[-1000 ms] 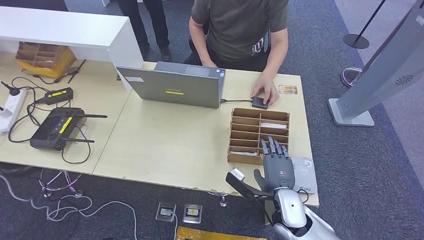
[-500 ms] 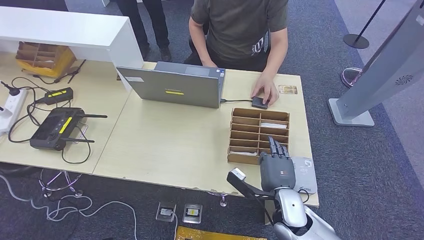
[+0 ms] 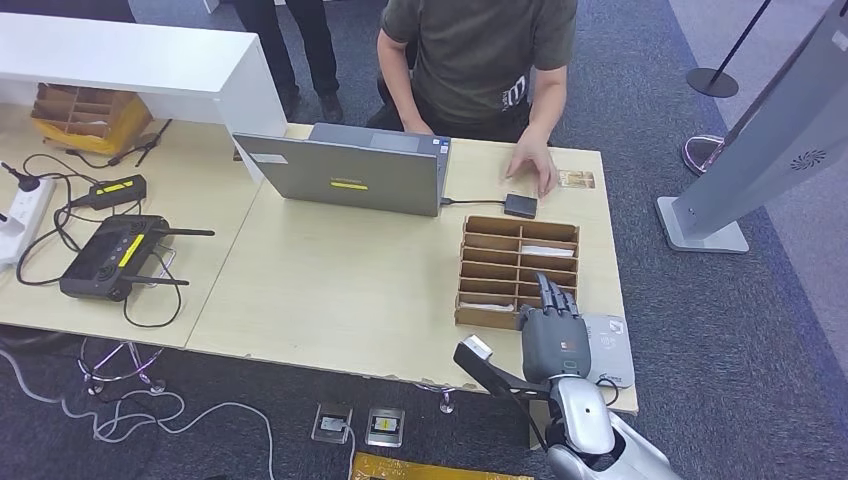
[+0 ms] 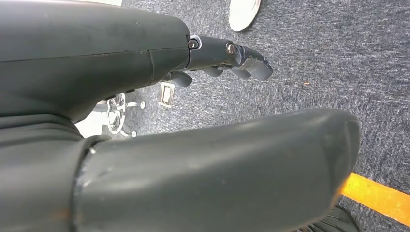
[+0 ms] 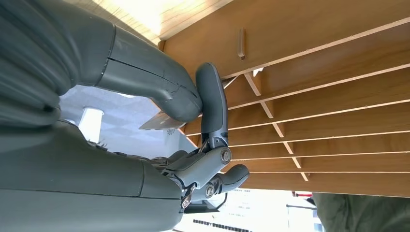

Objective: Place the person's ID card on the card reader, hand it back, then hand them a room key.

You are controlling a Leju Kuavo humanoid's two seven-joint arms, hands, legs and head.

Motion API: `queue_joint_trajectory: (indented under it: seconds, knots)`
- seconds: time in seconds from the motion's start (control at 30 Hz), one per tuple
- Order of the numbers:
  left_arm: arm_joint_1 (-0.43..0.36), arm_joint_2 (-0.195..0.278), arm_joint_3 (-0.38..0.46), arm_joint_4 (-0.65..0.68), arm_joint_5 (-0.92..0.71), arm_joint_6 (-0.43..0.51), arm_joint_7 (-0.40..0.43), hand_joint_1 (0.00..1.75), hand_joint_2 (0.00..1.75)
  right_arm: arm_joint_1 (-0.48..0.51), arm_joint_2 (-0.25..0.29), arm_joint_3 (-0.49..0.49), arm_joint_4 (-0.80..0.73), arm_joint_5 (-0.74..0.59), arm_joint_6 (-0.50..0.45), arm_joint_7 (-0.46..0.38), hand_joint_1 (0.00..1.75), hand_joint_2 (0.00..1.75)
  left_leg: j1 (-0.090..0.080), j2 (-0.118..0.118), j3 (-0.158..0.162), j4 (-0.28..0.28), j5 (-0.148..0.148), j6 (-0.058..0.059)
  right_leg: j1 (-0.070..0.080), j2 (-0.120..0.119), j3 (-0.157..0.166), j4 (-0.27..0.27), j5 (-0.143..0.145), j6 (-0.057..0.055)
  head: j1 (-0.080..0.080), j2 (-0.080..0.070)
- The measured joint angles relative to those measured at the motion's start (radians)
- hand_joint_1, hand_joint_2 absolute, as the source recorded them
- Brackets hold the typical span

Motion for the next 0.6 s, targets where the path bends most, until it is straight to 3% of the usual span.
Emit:
queue_joint_trajectory:
  seconds: [0.1,0.13,0.6]
  knots:
    - [0.000,0.000,0.000,0.000,0.000,0.000,0.000,0.00,0.00,0.000,0.000,0.000,0.004,-0.002,-0.007,-0.001,0.07,1.75,0.000,0.000,0.000,0.000,0.000,0.000,0.000,0.000,0.000,0.000,0.000,0.000,0.000,0.000]
    - [0.000,0.000,0.000,0.000,0.000,0.000,0.000,0.00,0.00,0.000,0.000,0.000,0.005,-0.003,-0.012,-0.002,0.00,1.75,0.000,0.000,0.000,0.000,0.000,0.000,0.000,0.000,0.000,0.000,0.000,0.000,0.000,0.000]
    - [0.000,0.001,0.000,0.000,0.000,0.000,0.000,0.00,0.00,-0.011,0.006,-0.001,0.030,0.006,-0.069,-0.023,0.00,1.75,0.000,0.000,0.000,0.000,0.000,0.000,0.000,0.000,0.000,0.000,0.000,0.000,0.000,0.000]
